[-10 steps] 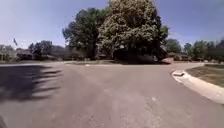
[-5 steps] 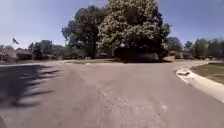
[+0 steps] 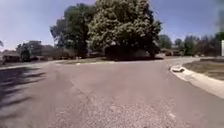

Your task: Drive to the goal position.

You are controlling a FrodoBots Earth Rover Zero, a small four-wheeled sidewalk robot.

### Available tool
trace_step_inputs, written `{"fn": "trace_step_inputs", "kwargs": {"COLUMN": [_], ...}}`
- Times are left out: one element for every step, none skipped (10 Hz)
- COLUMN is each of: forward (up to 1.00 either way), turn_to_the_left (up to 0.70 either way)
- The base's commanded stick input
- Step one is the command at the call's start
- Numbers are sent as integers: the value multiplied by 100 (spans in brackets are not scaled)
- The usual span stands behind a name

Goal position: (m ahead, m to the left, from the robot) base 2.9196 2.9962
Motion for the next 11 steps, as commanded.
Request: {"fn": "trace_step_inputs", "kwargs": {"forward": [70, 70, 70, 70, 70, 70, 70, 70, 70, 70, 70], "turn_to_the_left": [0, 0, 0, 0, 0, 0, 0, 0, 0, 0, 0]}}
